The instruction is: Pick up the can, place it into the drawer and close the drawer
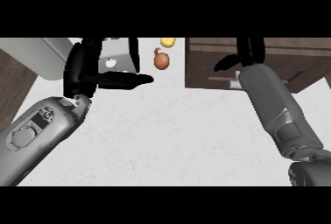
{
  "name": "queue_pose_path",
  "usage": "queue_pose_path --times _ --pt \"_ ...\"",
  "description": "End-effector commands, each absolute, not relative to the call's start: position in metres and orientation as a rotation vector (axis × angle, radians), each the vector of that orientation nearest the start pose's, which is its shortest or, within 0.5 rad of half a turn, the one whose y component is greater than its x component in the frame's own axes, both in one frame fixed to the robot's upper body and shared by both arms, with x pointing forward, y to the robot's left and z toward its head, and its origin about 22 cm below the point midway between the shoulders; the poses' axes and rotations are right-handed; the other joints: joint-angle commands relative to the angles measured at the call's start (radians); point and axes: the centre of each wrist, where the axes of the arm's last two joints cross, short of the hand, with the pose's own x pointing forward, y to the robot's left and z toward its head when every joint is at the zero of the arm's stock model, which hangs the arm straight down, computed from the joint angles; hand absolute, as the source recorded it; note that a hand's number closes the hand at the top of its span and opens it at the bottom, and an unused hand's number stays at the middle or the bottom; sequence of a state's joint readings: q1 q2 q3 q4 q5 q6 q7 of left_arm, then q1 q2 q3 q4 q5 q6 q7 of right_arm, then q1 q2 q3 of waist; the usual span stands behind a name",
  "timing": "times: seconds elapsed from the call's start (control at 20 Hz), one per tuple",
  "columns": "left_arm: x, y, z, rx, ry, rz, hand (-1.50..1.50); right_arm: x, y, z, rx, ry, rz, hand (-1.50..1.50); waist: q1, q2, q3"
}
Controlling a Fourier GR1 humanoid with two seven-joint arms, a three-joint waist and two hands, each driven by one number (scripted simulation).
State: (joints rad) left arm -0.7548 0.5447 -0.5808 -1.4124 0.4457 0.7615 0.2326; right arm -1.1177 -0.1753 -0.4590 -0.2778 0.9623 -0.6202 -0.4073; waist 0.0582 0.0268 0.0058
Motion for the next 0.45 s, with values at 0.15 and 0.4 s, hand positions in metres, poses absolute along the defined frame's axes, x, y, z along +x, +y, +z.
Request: queue_pose_path --times 0.15,0.4 --pt "0.343 0.179 0.149 0.266 -1.712 -0.055 -1.5 0.466 -0.165 0.106 -0.666 -1.93 0.204 -1.5 0.004 -0.012 -0.002" --pt "0.335 0.191 0.134 0.255 -1.718 -0.049 -1.5 0.468 -0.158 0.111 -0.609 -1.951 0.19 -1.5 -0.009 -0.012 -0.005"
